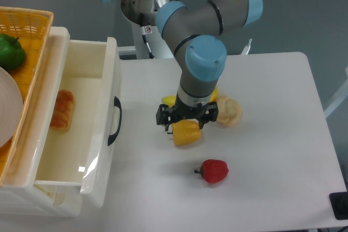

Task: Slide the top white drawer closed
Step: 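Move the gripper sideways to the drawer front beside its black handle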

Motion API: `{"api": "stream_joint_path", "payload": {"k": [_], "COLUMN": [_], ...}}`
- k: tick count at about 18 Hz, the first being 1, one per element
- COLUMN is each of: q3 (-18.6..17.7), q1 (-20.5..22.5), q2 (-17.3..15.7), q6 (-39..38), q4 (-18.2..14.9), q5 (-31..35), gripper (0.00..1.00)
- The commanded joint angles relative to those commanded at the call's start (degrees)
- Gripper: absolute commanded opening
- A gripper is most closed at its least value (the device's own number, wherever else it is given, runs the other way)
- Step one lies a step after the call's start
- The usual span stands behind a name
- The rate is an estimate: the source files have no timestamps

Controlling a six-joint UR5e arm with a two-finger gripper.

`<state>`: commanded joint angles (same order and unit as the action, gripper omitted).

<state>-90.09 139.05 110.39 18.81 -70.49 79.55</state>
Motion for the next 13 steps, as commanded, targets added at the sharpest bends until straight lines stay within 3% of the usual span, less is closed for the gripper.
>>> {"api": "stream_joint_path", "payload": {"k": [3, 13], "q3": [-0.09, -0.70], "q1": [-0.27, -2.90], "q2": [1.23, 1.94], "q6": [0.26, -0.18], "q4": [0.09, 0.00], "q5": [-3.60, -3.96], "gripper": [1.00, 1.00]}}
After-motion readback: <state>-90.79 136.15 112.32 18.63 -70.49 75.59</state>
